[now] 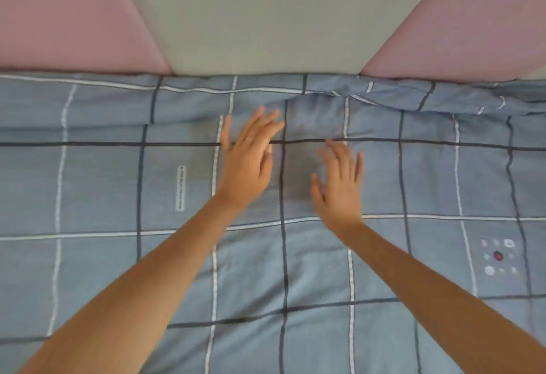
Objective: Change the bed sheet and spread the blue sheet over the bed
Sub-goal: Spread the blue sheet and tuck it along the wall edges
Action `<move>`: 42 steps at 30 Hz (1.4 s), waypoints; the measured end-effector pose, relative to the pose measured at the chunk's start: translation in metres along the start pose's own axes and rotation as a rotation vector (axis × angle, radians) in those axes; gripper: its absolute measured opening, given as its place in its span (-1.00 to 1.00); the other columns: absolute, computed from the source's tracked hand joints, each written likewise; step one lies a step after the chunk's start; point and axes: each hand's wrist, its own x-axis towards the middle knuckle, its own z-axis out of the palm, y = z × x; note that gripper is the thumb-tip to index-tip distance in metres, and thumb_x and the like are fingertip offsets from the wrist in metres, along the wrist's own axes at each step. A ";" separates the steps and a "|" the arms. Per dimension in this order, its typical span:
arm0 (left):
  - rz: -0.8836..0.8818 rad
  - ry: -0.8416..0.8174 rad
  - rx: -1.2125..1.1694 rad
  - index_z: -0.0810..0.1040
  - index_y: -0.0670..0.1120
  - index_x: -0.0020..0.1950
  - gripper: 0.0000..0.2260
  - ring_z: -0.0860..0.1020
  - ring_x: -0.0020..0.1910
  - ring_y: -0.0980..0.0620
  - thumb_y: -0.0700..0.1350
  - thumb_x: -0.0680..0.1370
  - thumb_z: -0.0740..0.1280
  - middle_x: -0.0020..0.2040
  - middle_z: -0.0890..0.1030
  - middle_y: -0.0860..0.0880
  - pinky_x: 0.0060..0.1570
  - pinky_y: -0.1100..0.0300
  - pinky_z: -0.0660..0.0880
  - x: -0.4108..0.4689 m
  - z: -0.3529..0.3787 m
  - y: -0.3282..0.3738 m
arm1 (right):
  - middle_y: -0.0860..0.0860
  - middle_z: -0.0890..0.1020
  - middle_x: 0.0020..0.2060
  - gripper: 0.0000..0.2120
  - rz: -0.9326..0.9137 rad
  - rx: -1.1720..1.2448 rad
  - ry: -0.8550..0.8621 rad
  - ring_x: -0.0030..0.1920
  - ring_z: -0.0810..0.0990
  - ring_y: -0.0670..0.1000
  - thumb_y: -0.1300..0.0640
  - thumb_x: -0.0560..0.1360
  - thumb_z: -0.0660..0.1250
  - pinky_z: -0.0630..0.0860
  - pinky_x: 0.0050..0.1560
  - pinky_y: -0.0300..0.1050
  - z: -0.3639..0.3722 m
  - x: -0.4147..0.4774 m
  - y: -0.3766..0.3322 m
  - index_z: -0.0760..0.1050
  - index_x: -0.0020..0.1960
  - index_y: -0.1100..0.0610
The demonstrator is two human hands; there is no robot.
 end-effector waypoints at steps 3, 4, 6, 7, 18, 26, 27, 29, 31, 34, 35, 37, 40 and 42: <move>-0.328 0.166 0.076 0.43 -0.10 0.28 -0.63 0.18 0.48 -0.01 -0.16 0.47 0.16 0.42 0.35 -0.12 0.43 -0.06 -0.13 -0.100 -0.096 -0.082 | -0.01 0.28 0.43 -0.45 -0.572 0.012 -0.244 0.45 0.21 0.13 0.01 0.44 0.20 0.01 0.39 0.37 0.049 -0.057 -0.130 0.26 0.42 -0.02; -0.430 0.141 0.157 0.41 -0.10 0.29 -0.61 0.17 0.48 -0.06 -0.09 0.47 0.15 0.44 0.31 -0.18 0.41 -0.14 -0.08 -0.130 -0.129 -0.119 | -0.06 0.27 0.46 -0.42 -0.831 -0.047 -0.332 0.48 0.18 0.11 -0.06 0.44 0.20 0.00 0.40 0.38 0.071 -0.070 -0.174 0.25 0.45 -0.09; -0.622 0.009 0.278 0.38 -0.12 0.36 -0.49 0.11 0.49 -0.14 0.08 0.46 0.12 0.47 0.22 -0.25 0.35 -0.29 0.00 -0.172 -0.176 -0.176 | -0.14 0.27 0.47 -0.37 -1.206 -0.207 -0.500 0.50 0.16 0.05 -0.23 0.41 0.24 -0.05 0.43 0.33 0.109 -0.070 -0.237 0.24 0.46 -0.18; -0.723 -0.015 0.311 0.36 -0.11 0.41 -0.40 0.06 0.50 -0.17 0.17 0.45 0.12 0.50 0.16 -0.27 0.34 -0.33 0.00 -0.187 -0.205 -0.208 | -0.17 0.28 0.47 -0.31 -1.277 -0.288 -0.550 0.50 0.18 0.04 -0.33 0.36 0.27 -0.07 0.43 0.31 0.130 -0.050 -0.268 0.25 0.45 -0.20; -1.702 -0.032 0.108 -0.43 0.09 0.49 0.35 -0.34 0.50 -0.16 0.54 0.03 0.36 0.51 -0.41 -0.07 0.29 -0.49 -0.18 -0.193 -0.375 -0.371 | 0.20 -0.14 0.53 -0.06 -0.336 -0.490 -0.657 0.53 -0.06 0.24 -0.10 0.48 0.33 -0.04 0.50 0.09 0.148 0.086 -0.412 -0.21 0.54 0.25; -1.636 -0.195 0.061 -0.54 0.15 0.41 0.34 -0.45 0.44 -0.17 0.54 0.03 0.36 0.44 -0.53 -0.05 0.26 -0.50 -0.28 -0.219 -0.383 -0.401 | -0.01 0.36 0.44 -0.26 -1.290 -0.262 -0.507 0.43 0.30 0.10 -0.04 0.25 0.46 -0.05 0.48 0.09 0.251 0.088 -0.552 0.38 0.41 -0.02; -1.631 -0.196 0.037 -0.55 0.16 0.40 0.34 -0.46 0.44 -0.17 0.55 0.03 0.36 0.43 -0.54 -0.04 0.26 -0.47 -0.32 -0.221 -0.384 -0.405 | -0.01 0.35 0.44 -0.30 -1.221 -0.267 -0.494 0.44 0.29 0.09 -0.09 0.30 0.41 -0.13 0.50 0.03 0.268 0.117 -0.562 0.37 0.42 -0.04; -1.626 -0.202 -0.025 -0.58 0.18 0.36 0.31 -0.48 0.43 -0.16 0.58 0.02 0.30 0.41 -0.57 -0.03 0.25 -0.43 -0.35 -0.227 -0.387 -0.414 | -0.01 0.26 0.49 -0.30 -1.086 -0.244 -0.527 0.46 0.18 0.04 -0.20 0.39 0.23 -0.24 0.50 -0.12 0.291 0.166 -0.579 0.26 0.49 -0.02; -1.603 -0.202 -0.006 -0.60 0.20 0.34 0.22 -0.47 0.43 -0.16 0.61 0.06 0.19 0.40 -0.58 -0.01 0.25 -0.42 -0.36 -0.230 -0.381 -0.417 | 0.00 0.17 0.52 -0.27 -0.989 -0.265 -0.489 0.49 0.09 0.04 -0.25 0.42 0.12 -0.24 0.49 -0.09 0.303 0.182 -0.585 0.15 0.53 0.01; -1.601 -0.174 -0.036 -0.57 0.20 0.37 0.07 -0.45 0.45 -0.16 0.58 0.22 0.09 0.42 -0.56 -0.01 0.26 -0.40 -0.36 -0.234 -0.385 -0.421 | 0.00 0.10 0.54 -0.26 -0.963 -0.277 -0.457 0.50 0.05 0.10 -0.25 0.45 0.06 -0.26 0.47 0.06 0.313 0.173 -0.590 0.04 0.55 0.00; -1.585 -0.182 -0.037 -0.57 0.19 0.37 0.03 -0.46 0.44 -0.17 0.57 0.26 0.08 0.42 -0.56 -0.01 0.26 -0.40 -0.36 -0.236 -0.382 -0.420 | 0.01 0.08 0.54 -0.26 -0.963 -0.288 -0.475 0.50 0.04 0.11 -0.26 0.45 0.05 -0.26 0.46 0.10 0.311 0.171 -0.587 0.01 0.55 0.00; -1.579 -0.200 -0.061 -0.62 0.19 0.30 -0.01 -0.48 0.42 -0.17 0.55 0.30 0.06 0.41 -0.58 -0.03 0.26 -0.41 -0.37 -0.237 -0.381 -0.423 | 0.02 0.07 0.54 -0.26 -0.975 -0.301 -0.457 0.50 0.05 0.14 -0.26 0.45 0.04 -0.23 0.45 0.14 0.311 0.176 -0.587 0.01 0.55 0.01; -1.582 -0.232 -0.082 -0.63 0.16 0.30 -0.03 -0.52 0.39 -0.18 0.53 0.34 0.07 0.38 -0.60 -0.05 0.25 -0.41 -0.37 -0.240 -0.386 -0.429 | 0.03 0.07 0.54 -0.25 -0.977 -0.323 -0.469 0.50 0.06 0.15 -0.26 0.45 0.04 -0.23 0.44 0.17 0.314 0.178 -0.592 0.03 0.55 0.03; -1.558 -0.240 -0.081 -0.62 0.15 0.32 -0.03 -0.54 0.38 -0.18 0.52 0.36 0.07 0.36 -0.63 -0.04 0.24 -0.41 -0.38 -0.240 -0.386 -0.429 | 0.03 0.08 0.54 -0.25 -0.984 -0.340 -0.473 0.49 0.07 0.15 -0.26 0.45 0.03 -0.24 0.43 0.17 0.312 0.176 -0.592 0.05 0.55 0.05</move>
